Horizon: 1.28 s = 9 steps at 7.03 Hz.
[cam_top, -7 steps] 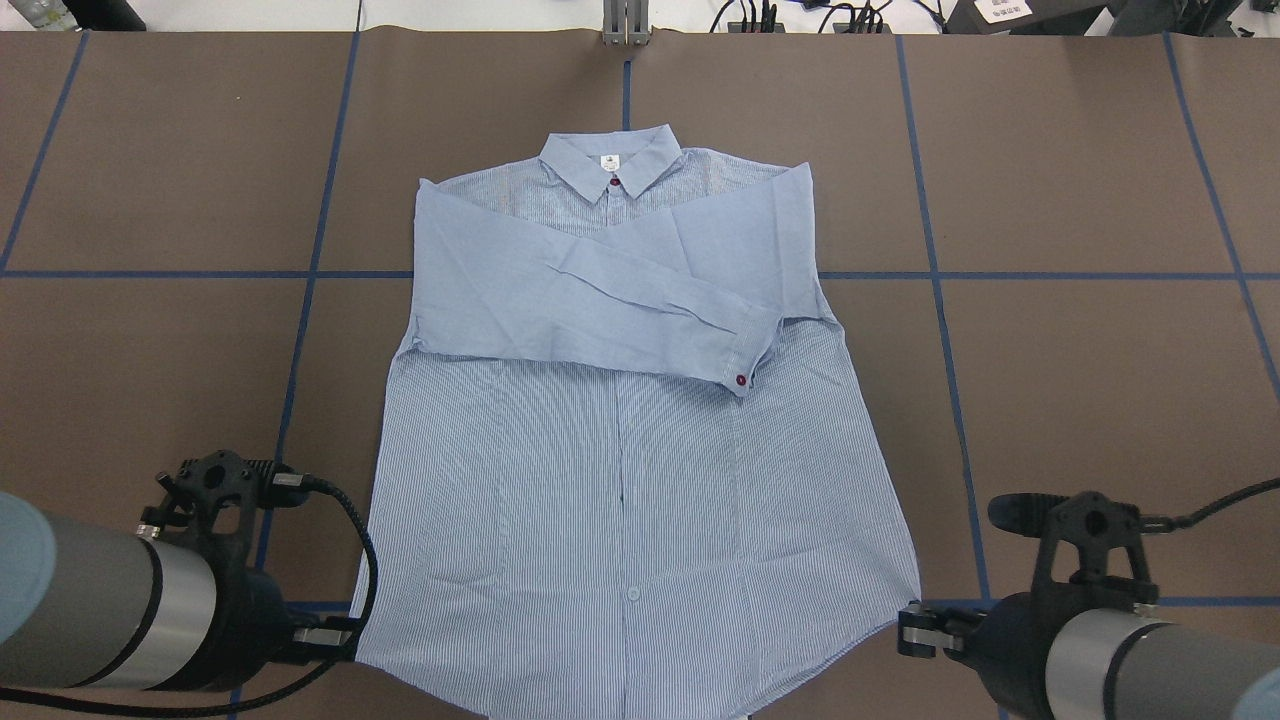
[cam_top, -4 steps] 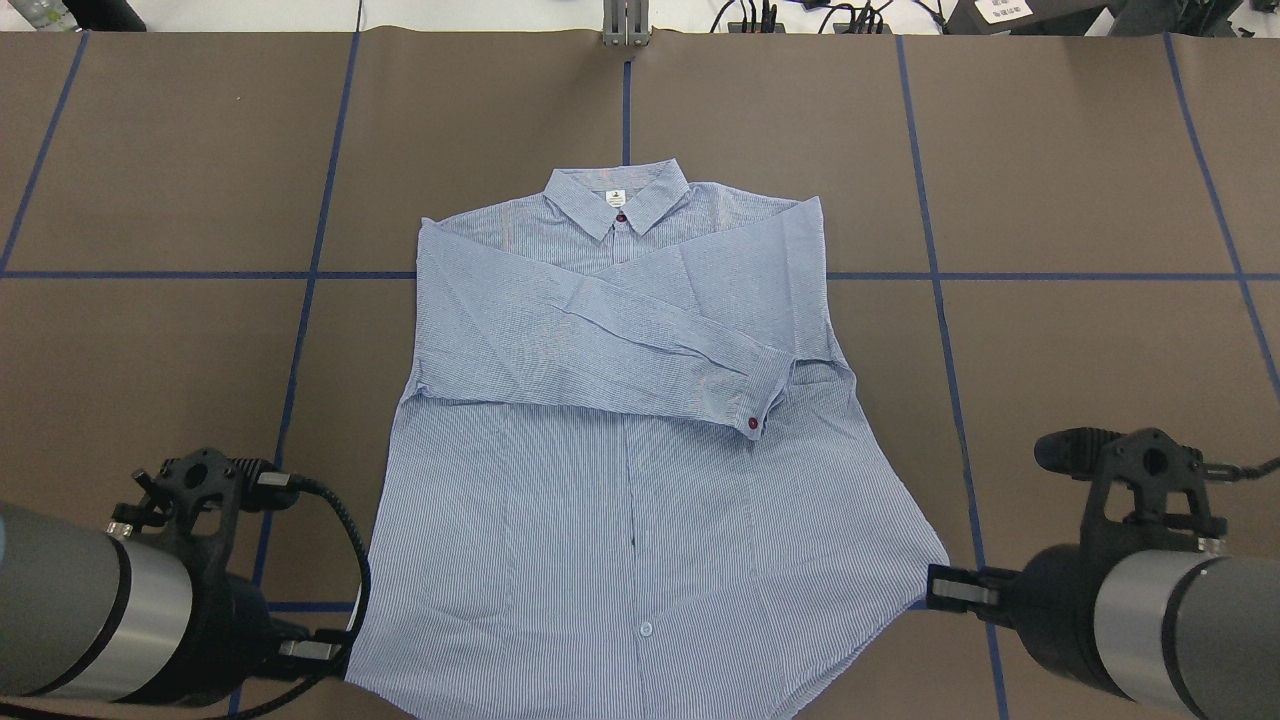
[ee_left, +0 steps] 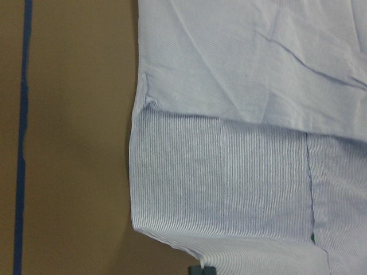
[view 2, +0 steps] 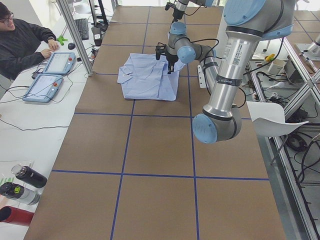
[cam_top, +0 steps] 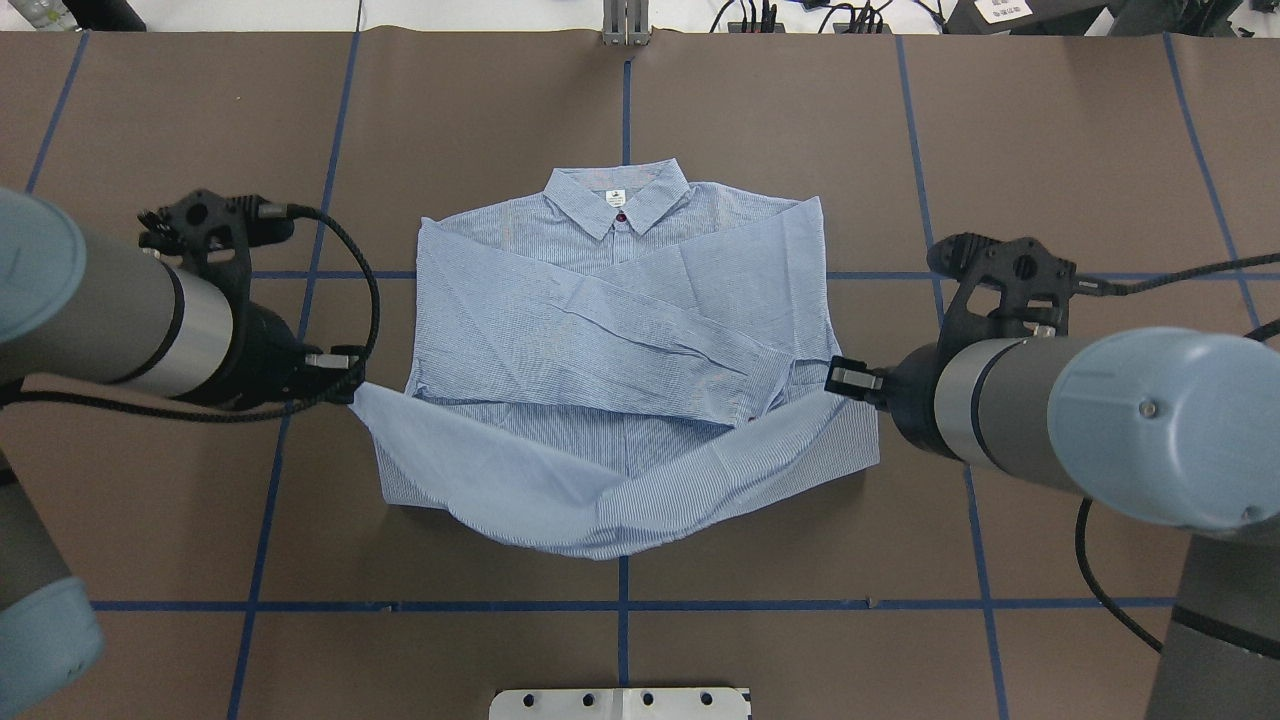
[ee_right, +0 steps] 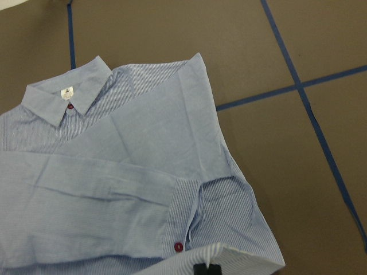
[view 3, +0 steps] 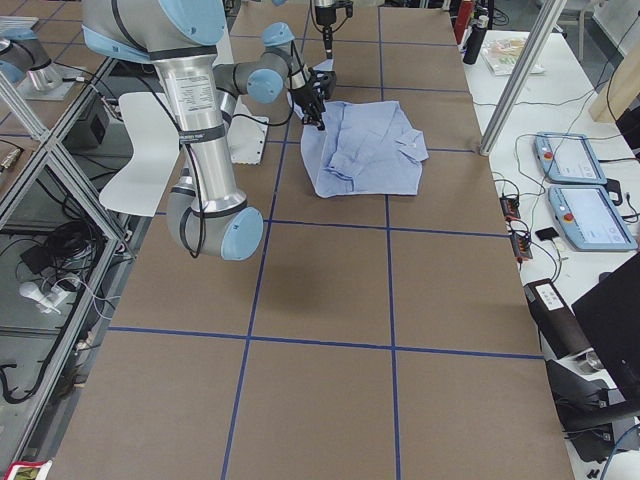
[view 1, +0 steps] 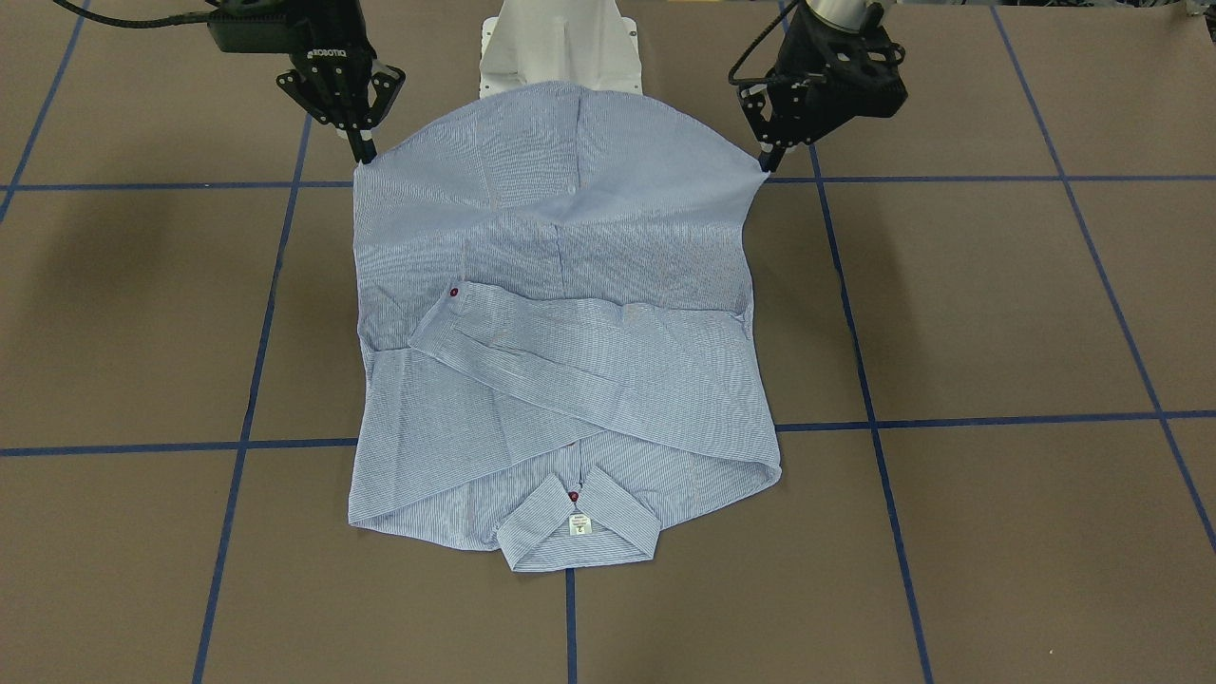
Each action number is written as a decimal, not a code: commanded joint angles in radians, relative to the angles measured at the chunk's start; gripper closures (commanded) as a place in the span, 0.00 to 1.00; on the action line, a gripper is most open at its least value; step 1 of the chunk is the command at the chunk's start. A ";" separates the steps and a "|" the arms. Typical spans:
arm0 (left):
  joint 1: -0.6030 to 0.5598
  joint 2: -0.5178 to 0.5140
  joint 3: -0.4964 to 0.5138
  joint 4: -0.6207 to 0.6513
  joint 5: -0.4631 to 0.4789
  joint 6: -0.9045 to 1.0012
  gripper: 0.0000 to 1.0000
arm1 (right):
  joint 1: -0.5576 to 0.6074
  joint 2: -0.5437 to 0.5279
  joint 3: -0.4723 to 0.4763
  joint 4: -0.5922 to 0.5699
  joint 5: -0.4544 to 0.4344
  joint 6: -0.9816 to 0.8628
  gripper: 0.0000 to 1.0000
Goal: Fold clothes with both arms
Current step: 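Lift the hem with both grippers and fold it toward the collar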
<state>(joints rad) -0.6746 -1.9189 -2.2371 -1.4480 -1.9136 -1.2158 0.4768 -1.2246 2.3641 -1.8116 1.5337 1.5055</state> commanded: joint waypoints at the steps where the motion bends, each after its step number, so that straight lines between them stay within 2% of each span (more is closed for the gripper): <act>1: -0.057 -0.128 0.191 -0.008 0.124 0.022 1.00 | 0.095 0.145 -0.206 0.011 0.006 -0.045 1.00; 2: -0.057 -0.173 0.283 -0.034 0.175 0.024 1.00 | 0.129 0.186 -0.300 0.015 0.006 -0.092 1.00; 3: -0.059 -0.195 0.354 -0.081 0.209 0.024 1.00 | 0.160 0.188 -0.386 0.105 0.006 -0.129 1.00; 5: -0.059 -0.204 0.509 -0.240 0.228 0.025 1.00 | 0.181 0.204 -0.591 0.277 0.006 -0.149 1.00; 7: -0.059 -0.233 0.728 -0.458 0.229 0.027 1.00 | 0.207 0.212 -0.756 0.409 0.011 -0.217 1.00; 8: -0.059 -0.233 0.782 -0.523 0.229 0.054 1.00 | 0.212 0.233 -0.823 0.452 0.013 -0.218 1.00; 9: -0.060 -0.233 0.792 -0.528 0.229 0.074 1.00 | 0.217 0.238 -0.841 0.457 0.023 -0.243 1.00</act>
<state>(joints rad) -0.7337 -2.1498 -1.4862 -1.9351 -1.6845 -1.1657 0.6863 -0.9978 1.5721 -1.3830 1.5477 1.2871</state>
